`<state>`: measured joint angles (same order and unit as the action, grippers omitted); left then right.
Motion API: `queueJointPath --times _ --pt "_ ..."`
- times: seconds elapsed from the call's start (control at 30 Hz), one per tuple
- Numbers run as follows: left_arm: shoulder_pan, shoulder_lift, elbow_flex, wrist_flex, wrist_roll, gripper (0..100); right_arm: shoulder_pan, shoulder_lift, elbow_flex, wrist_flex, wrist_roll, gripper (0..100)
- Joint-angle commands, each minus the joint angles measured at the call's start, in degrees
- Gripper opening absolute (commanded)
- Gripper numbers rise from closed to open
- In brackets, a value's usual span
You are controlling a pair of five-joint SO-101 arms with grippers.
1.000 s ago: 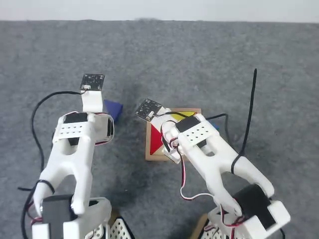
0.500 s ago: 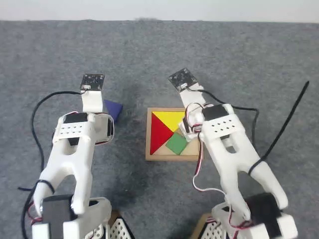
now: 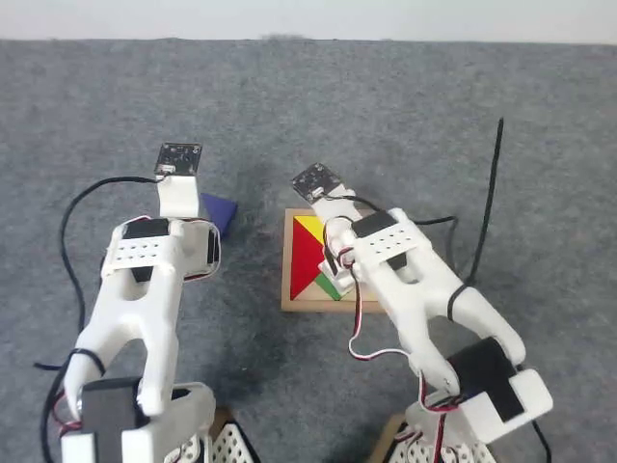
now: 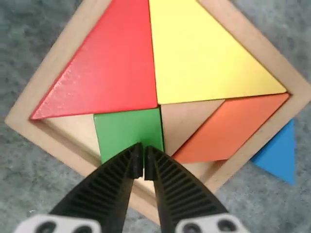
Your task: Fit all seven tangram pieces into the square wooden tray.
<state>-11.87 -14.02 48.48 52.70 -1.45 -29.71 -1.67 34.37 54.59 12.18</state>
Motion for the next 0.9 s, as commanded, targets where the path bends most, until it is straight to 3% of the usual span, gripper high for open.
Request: queueJointPath --times 0.0,0.27,0.6,0.87 --pt "-0.3 -0.9 -2.3 -1.1 0.6 11 0.7 -1.2 -3.4 -0.9 -1.0 1.0" --pt "-0.3 -0.9 -2.3 -1.1 0.6 11 -0.1 -8.9 0.4 -2.2 -1.0 1.2" --pt "-0.3 -0.9 -1.5 -1.4 0.6 11 0.7 4.6 -3.5 -5.9 -0.7 1.3" --pt "0.0 -0.9 -1.5 -1.4 0.6 11 4.7 5.5 -4.0 -5.1 0.0 1.3"
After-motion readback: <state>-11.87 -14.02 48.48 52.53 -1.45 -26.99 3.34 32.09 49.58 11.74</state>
